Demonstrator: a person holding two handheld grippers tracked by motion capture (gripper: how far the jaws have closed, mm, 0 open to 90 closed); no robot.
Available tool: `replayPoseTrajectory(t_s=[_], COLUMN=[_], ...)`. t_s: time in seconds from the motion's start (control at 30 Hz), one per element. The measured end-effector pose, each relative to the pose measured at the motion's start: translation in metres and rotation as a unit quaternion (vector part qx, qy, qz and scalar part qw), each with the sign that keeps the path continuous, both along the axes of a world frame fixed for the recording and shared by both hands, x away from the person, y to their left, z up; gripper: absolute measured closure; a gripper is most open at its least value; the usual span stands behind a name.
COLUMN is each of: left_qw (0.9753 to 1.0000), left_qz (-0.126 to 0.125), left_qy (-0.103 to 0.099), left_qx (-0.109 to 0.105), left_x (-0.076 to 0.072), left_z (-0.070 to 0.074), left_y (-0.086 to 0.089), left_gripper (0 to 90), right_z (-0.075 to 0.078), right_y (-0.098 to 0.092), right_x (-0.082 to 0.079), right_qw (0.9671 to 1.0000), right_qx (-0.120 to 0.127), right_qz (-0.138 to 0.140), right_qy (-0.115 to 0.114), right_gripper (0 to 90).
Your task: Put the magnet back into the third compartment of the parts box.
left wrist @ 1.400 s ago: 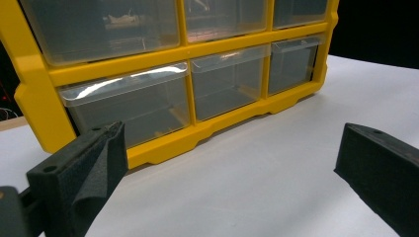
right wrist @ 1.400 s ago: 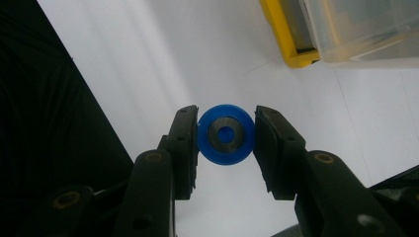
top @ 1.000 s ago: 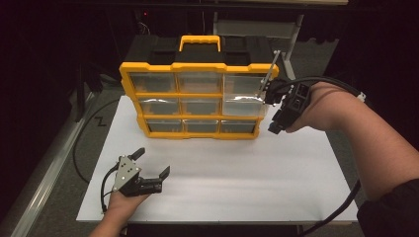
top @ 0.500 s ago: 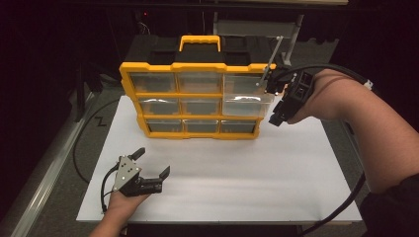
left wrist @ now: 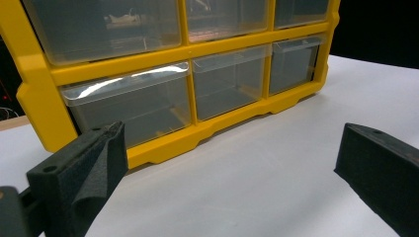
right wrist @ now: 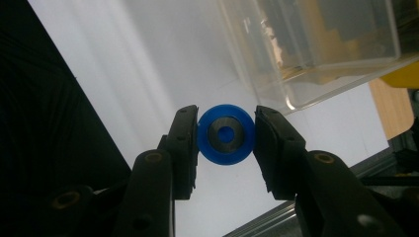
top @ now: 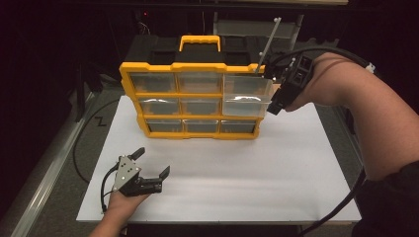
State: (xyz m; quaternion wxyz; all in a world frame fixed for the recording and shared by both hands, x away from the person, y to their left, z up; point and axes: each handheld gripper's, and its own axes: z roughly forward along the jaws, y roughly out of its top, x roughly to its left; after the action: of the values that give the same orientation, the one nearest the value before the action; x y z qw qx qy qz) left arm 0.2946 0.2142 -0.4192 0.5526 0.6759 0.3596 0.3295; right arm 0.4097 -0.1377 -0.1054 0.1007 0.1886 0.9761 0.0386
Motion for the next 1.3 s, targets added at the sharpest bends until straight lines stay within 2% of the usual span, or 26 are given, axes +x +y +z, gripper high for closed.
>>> replayPoseTrajectory(t_s=[0.53, 0.87, 1.3], left_qw=[1.0000, 1.0000, 1.0000], left_qz=[0.000, 0.001, 0.000], left_qy=[0.000, -0.001, -0.002], left_qx=[0.000, 0.002, 0.004], left_x=[0.000, -0.001, -0.001], left_z=[0.000, 0.000, 0.000], left_y=[0.001, 0.002, 0.002], left_gripper=[0.3, 0.3, 0.3], right_z=[0.010, 0.013, 0.010], right_y=[0.009, 0.015, 0.024], right_x=[0.016, 0.030, 0.041], right_qw=[0.9999, 0.9998, 0.9994], right_qx=[-0.003, 0.004, 0.005], right_qz=[-0.002, -0.007, -0.008], right_qy=[-0.012, -0.018, -0.034], right_gripper=[65.0, 65.0, 65.0])
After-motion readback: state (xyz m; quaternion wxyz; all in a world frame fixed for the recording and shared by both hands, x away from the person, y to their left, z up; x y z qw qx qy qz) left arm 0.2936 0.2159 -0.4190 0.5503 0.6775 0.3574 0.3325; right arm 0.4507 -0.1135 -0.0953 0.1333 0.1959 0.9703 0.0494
